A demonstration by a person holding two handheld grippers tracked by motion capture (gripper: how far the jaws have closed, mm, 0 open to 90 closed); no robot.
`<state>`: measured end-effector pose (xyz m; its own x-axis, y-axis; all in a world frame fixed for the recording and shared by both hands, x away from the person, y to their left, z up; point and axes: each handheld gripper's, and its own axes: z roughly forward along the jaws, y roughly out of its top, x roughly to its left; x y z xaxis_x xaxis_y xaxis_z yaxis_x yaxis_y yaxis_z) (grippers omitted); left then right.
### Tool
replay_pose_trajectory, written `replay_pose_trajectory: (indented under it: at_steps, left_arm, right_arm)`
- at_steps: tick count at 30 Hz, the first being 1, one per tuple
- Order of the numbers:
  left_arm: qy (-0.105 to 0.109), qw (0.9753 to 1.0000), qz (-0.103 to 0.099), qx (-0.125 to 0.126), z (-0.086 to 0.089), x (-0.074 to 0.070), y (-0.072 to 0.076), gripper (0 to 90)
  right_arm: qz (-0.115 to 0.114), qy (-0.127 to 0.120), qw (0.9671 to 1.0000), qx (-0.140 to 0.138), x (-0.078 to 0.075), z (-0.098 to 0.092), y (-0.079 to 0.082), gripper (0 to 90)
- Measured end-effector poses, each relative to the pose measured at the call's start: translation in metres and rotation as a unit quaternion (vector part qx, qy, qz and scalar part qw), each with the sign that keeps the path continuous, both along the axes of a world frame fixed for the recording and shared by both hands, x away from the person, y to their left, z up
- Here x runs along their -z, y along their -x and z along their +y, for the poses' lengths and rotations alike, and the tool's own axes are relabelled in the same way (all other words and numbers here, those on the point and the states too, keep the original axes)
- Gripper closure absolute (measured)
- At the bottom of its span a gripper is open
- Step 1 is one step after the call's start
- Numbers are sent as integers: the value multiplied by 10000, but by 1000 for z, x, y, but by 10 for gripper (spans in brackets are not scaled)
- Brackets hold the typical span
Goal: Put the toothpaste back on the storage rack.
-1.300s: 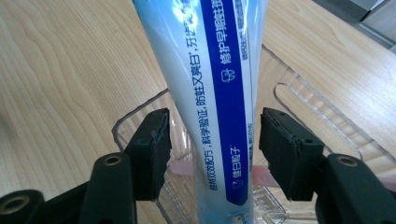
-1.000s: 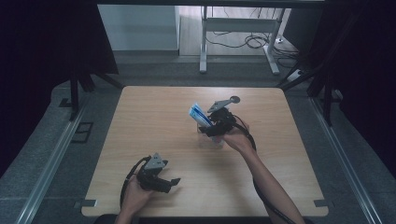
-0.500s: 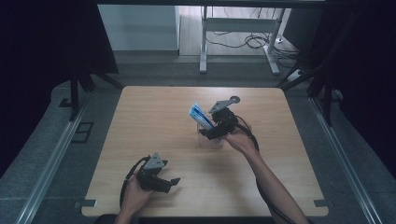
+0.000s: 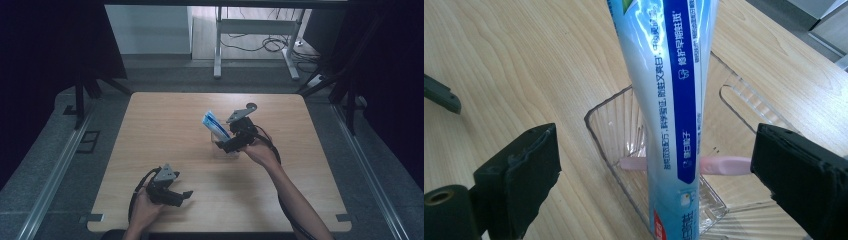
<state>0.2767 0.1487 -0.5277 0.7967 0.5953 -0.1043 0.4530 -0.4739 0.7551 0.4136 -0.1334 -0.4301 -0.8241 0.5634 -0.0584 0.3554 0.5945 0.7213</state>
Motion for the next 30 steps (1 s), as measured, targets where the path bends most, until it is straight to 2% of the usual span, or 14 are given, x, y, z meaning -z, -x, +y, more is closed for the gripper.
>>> replay_pose_trajectory:
  at_steps: [12,30]
  left_arm:
    - [31,10000,14,-3,0,1,0,130]
    - [26,10000,20,12,-1,2,0,130]
  right_arm:
    - [2,-85,9999,54,1,-13,7,59]
    - [-51,-146,9998,83,6,-37,31,56]
